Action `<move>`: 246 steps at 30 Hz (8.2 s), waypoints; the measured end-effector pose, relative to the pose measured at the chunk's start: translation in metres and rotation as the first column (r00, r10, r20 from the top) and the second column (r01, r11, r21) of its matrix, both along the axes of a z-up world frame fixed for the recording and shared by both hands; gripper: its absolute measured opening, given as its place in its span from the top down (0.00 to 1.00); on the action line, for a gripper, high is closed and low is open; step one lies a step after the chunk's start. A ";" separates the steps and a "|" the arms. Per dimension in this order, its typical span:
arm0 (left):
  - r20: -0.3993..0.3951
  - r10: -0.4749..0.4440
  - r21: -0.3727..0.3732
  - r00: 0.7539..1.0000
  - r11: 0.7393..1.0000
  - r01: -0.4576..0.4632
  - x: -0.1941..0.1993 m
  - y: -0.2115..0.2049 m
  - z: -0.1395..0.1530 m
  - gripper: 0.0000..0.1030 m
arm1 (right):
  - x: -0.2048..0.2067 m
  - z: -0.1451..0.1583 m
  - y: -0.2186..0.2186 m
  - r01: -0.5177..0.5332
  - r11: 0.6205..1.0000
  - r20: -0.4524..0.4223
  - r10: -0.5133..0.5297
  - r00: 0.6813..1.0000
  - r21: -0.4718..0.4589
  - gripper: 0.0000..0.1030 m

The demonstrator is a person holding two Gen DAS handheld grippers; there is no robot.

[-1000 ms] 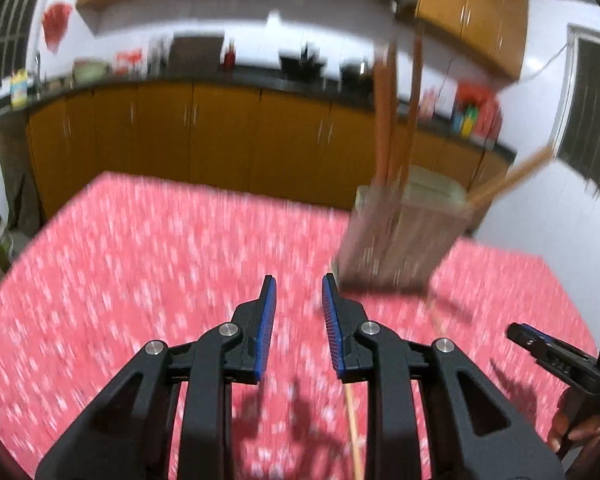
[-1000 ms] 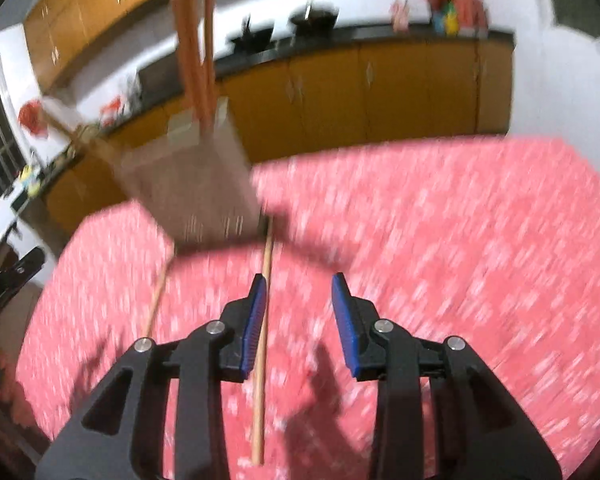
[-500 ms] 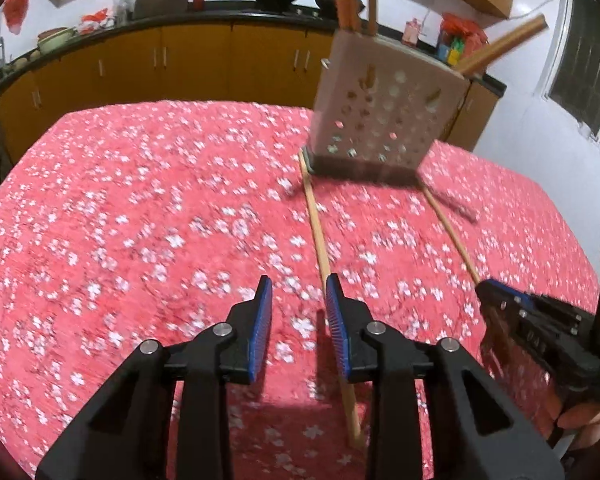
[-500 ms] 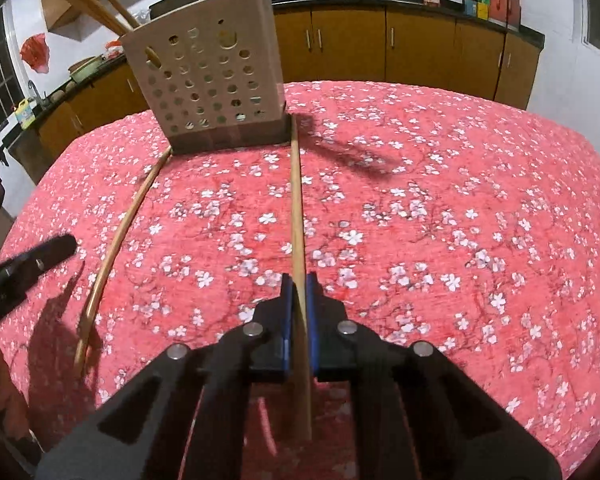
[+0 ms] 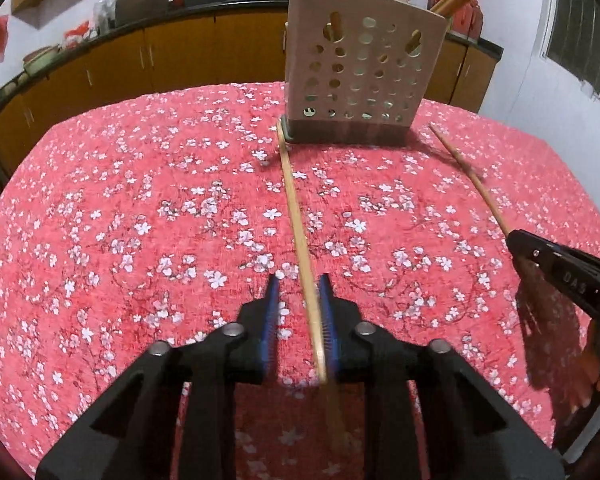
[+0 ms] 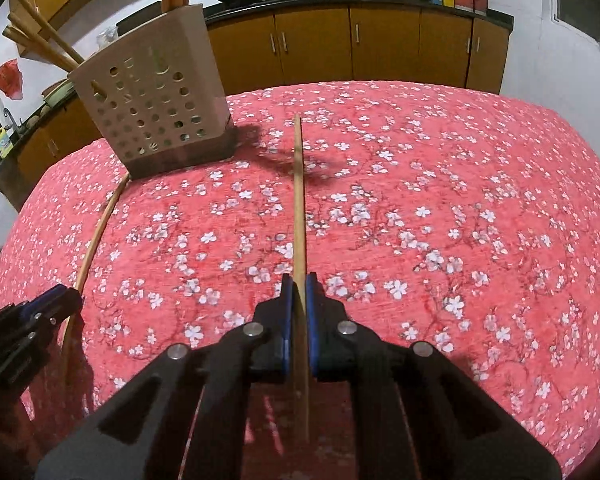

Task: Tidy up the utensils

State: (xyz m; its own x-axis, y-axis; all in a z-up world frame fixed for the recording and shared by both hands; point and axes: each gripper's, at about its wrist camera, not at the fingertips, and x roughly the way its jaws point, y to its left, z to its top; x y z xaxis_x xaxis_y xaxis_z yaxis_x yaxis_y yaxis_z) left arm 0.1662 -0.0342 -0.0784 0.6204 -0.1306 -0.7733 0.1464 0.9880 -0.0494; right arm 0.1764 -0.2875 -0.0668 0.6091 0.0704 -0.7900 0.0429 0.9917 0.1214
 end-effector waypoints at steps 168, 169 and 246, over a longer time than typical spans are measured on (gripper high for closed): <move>0.589 0.172 -0.277 0.790 0.961 -0.003 0.047 0.015 0.231 0.60 | 0.042 0.219 0.034 -0.143 0.985 0.581 0.058 0.812 0.101 0.68; 0.593 0.179 -0.283 0.785 0.959 -0.005 0.045 0.018 0.234 0.60 | 0.038 0.221 0.033 -0.140 0.985 0.588 0.054 0.807 0.101 0.66; 0.493 0.146 -0.015 0.858 0.987 -0.159 -0.147 0.022 0.106 0.02 | -0.142 0.079 0.044 -0.002 0.993 0.477 0.058 0.877 -0.118 0.04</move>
State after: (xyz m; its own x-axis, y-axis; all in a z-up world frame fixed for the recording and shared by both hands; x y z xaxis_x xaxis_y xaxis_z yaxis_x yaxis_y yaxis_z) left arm 0.0195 -0.0117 0.0272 0.9309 0.0120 -0.3650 -0.0073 0.9999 0.0143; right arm 0.0341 -0.2433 0.0122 0.9135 0.0246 -0.4061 -0.0227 0.9997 0.0096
